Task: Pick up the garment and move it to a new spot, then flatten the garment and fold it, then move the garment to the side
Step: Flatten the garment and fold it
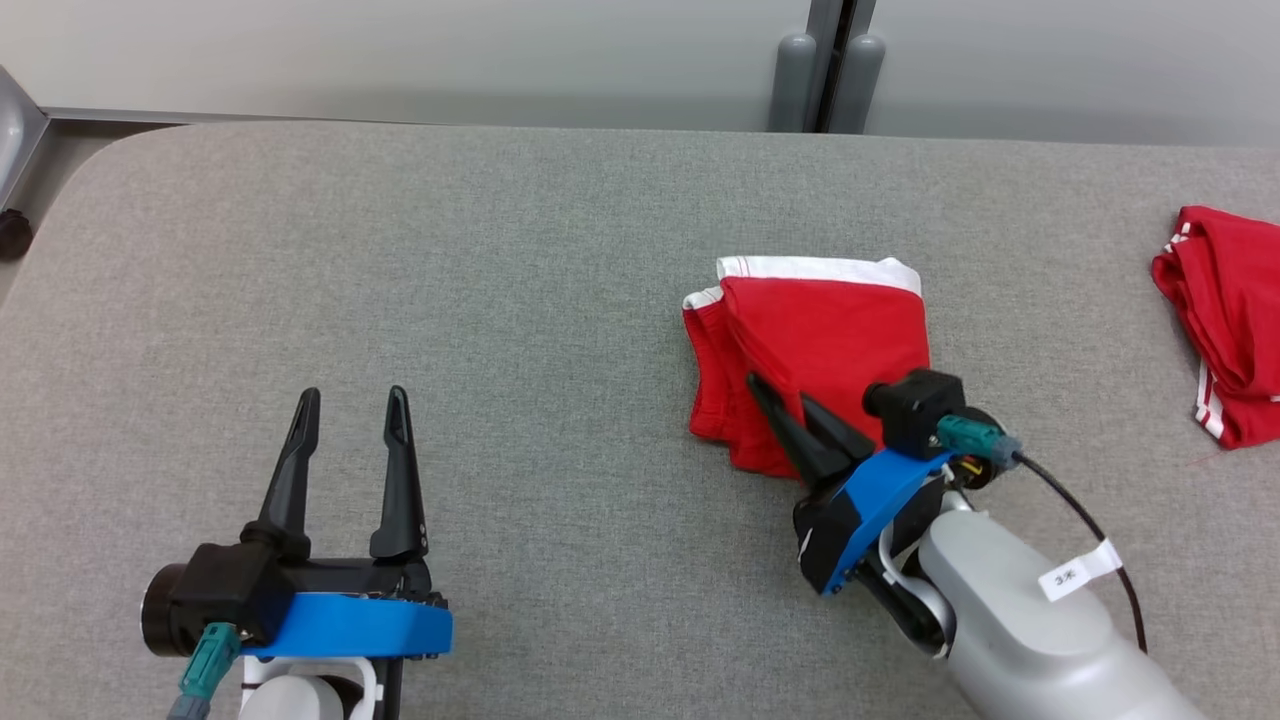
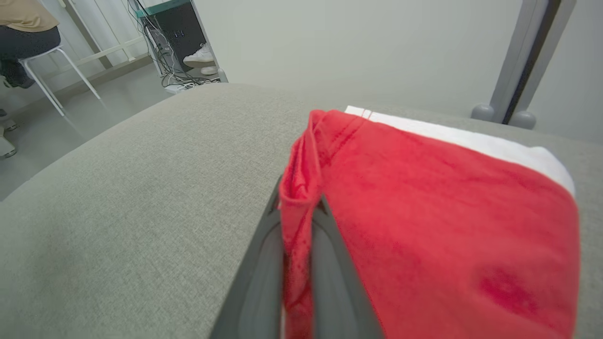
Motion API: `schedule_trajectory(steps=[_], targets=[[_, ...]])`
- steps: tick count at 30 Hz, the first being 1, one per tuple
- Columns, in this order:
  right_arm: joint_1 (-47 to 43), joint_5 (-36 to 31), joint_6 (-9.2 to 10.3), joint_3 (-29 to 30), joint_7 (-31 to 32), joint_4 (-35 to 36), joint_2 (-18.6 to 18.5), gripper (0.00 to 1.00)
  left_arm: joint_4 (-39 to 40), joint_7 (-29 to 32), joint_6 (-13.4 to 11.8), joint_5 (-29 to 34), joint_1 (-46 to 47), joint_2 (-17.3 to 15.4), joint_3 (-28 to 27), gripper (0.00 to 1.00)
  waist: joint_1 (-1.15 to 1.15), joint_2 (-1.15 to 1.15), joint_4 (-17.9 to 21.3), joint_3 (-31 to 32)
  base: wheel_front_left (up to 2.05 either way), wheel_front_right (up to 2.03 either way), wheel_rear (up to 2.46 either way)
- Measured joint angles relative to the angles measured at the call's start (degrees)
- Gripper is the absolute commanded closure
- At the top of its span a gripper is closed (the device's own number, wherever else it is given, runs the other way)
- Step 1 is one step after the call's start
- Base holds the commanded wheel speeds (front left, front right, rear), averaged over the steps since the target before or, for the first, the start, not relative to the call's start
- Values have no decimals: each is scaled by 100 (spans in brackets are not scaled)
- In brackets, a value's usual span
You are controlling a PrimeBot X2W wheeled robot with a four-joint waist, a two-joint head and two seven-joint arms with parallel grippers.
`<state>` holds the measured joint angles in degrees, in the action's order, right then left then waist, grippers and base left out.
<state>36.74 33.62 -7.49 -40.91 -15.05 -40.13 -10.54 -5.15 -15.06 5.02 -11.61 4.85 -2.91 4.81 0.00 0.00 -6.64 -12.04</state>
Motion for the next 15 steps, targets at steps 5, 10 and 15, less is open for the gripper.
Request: schedule_trajectory(steps=[5,10,15], targets=[[-84,-97,0,-127,0,-14,122,100,3,0,0,0,34,1,52,0,0,0,0,-57,0,0,0],[-123,-292,0,63,0,-14,271,0,7,0,-1,1,64,1,73,0,0,0,19,-105,0,0,0],[-305,-479,0,353,0,342,307,0,-2,0,-19,2,66,1,75,0,0,0,96,-92,0,0,0]])
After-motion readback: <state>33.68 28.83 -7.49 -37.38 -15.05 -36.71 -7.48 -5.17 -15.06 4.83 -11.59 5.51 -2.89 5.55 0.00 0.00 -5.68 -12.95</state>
